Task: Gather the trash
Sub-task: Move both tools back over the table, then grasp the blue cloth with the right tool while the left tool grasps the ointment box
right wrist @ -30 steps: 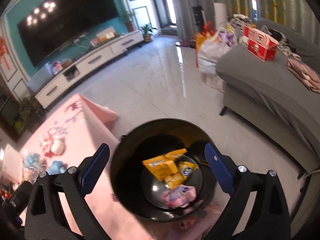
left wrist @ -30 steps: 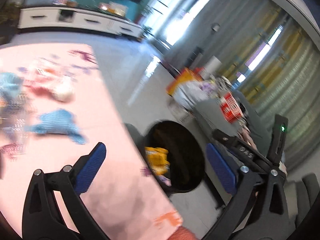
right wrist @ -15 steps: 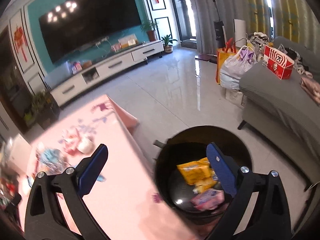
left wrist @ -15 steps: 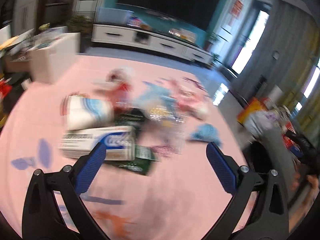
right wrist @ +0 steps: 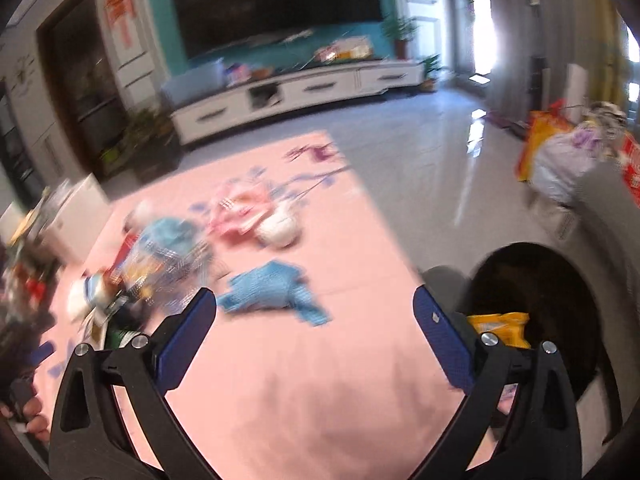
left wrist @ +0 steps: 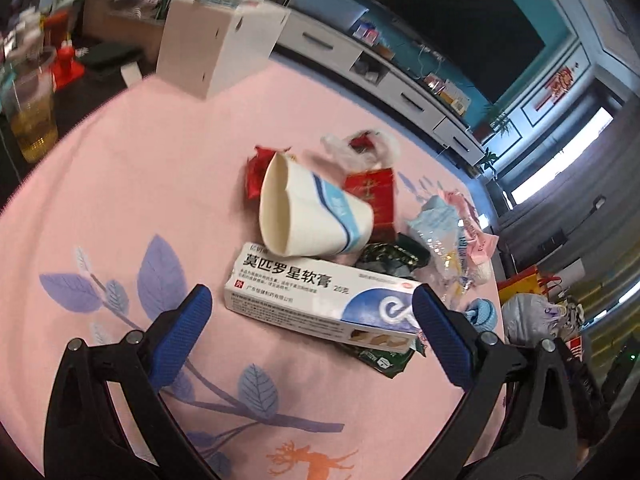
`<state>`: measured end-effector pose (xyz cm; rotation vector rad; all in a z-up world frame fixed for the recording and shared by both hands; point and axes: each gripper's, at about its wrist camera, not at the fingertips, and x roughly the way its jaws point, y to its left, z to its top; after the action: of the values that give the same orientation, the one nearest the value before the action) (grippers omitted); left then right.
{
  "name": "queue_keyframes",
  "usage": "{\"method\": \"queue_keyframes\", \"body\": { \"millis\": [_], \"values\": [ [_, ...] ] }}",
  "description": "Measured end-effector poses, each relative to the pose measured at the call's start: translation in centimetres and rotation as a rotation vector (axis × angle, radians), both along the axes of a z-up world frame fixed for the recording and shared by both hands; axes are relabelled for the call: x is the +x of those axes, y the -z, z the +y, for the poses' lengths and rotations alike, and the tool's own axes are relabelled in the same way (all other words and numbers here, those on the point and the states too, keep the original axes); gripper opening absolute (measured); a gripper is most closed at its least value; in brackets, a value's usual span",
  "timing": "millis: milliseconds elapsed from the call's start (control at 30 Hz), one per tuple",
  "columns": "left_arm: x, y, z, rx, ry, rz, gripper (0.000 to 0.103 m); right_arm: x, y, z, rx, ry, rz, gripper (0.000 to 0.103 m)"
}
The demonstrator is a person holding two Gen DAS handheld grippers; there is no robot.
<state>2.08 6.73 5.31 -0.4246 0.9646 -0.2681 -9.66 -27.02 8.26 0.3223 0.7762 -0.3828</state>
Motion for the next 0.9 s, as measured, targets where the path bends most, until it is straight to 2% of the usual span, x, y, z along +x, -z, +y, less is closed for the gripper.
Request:
{"method": "queue_keyframes", "body": {
  "millis": [200,367,433,500,533,633,733,900],
  "values": [
    [0.7,1.8,-0.5,-0.068,0.003,0.07,0.1,5.6,1.4,0.8,0.076,-0.068,0.066,0.097],
    [1.4,2.6,-0.9,0.023,-0.029,0.064,0.1,8.6,5.9,-0.2,0.015,0.009,0.11,0.097],
    [1.7,2.8,-0.7,0.031,-0.047,0.073,0.1,9.0,7.3,-0.7,0.072,-0.005,0.136,0.086],
    [2.3,3.2,-0.5,0.004,-0.062,0.096,0.1,8.9,8.0,-1.3,0.114,-0.004,0.152,0.078],
    [2.6,3.3,-0.4,-0.015,-0.064,0.108,0.1,8.7,8.1,-1.5,0.112,0.008,0.157,0.067],
    [2.8,3.4,-0.8,-0.065,-0.052,0.138,0.1,8.5,8.3,-1.6,0.15,-0.009,0.155,0.047],
    [2.1,2.8,-1.8,-0.053,-0.042,0.15,0.1,8.2,7.9,-1.0,0.154,-0.027,0.163,0.037],
    [2.2,2.4,-3.0,0.028,-0.077,0.19,0.1,7.3,5.7,0.0,0.137,-0.054,0.132,0.036]
  ]
}}
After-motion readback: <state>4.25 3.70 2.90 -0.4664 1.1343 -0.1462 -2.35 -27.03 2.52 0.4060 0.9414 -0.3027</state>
